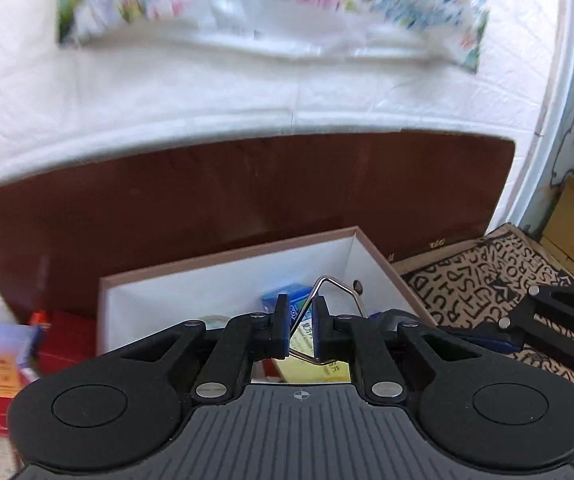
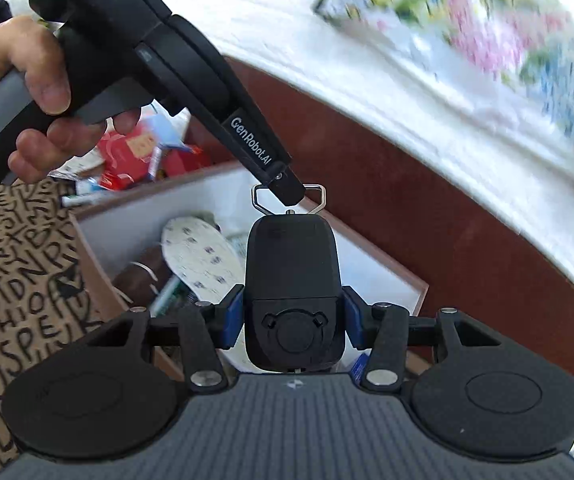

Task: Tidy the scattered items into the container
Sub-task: 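Carry the held scale over the cardboard box with both grippers, then open both grippers to drop the scale and withdraw from the box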

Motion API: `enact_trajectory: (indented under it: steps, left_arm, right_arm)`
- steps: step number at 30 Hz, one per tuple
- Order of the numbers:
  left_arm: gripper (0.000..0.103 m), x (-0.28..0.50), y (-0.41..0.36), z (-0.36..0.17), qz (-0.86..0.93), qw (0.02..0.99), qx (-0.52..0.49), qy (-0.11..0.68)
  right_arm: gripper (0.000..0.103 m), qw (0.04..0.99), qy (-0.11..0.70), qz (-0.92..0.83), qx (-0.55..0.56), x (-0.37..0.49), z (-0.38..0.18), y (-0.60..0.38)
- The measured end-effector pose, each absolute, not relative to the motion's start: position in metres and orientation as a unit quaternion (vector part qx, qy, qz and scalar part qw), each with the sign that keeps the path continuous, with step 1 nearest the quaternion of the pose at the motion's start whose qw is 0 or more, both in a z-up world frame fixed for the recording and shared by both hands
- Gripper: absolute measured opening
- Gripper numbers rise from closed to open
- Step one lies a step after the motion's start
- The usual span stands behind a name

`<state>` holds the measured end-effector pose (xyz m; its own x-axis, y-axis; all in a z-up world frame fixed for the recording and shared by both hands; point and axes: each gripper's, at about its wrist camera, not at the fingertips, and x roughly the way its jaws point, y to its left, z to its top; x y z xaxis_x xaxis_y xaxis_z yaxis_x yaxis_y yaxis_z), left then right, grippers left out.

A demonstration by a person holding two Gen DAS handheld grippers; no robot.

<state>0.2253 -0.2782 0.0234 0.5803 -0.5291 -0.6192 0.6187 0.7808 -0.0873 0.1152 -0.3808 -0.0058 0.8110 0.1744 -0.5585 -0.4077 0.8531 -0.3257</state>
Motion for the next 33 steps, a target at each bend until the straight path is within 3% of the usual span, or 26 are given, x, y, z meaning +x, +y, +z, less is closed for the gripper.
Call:
enact_trajectory:
  steps: [7, 9, 10, 11, 12, 15, 20, 33]
  left_arm:
    - [0.010, 0.265, -0.312, -0.007, -0.327, 0.878, 0.073, 0.341]
    - [0.047, 0.268, -0.319, -0.009, -0.331, 0.880, 0.073, 0.334]
    - [0.064, 0.268, -0.321, -0.010, -0.330, 0.882, 0.075, 0.327]
    - [0.091, 0.265, -0.322, -0.010, -0.323, 0.888, 0.083, 0.317]
    - [0.101, 0.260, -0.322, -0.010, -0.310, 0.898, 0.091, 0.298]
    - [0.103, 0.249, -0.313, -0.009, -0.295, 0.911, 0.103, 0.268]
    - [0.103, 0.248, -0.296, -0.009, -0.291, 0.900, 0.064, 0.317]
    - [0.103, 0.189, -0.251, 0.005, -0.238, 0.906, 0.074, 0.342]
  right_arm:
    - [0.055, 0.933, 0.281, 0.128, -0.184, 0.147, -0.030, -0.397]
    - [0.060, 0.940, 0.269, 0.115, -0.179, 0.150, -0.035, -0.398]
    - [0.075, 0.942, 0.263, 0.104, -0.180, 0.153, -0.036, -0.399]
    - [0.080, 0.945, 0.256, 0.093, -0.183, 0.152, -0.036, -0.400]
    - [0.080, 0.946, 0.251, 0.091, -0.186, 0.151, -0.035, -0.400]
    - [0.082, 0.948, 0.257, 0.093, -0.164, 0.146, -0.032, -0.408]
    - [0.099, 0.951, 0.271, 0.098, -0.107, 0.138, -0.033, -0.410]
    - [0.102, 0.954, 0.282, 0.088, -0.051, 0.109, -0.007, -0.386]
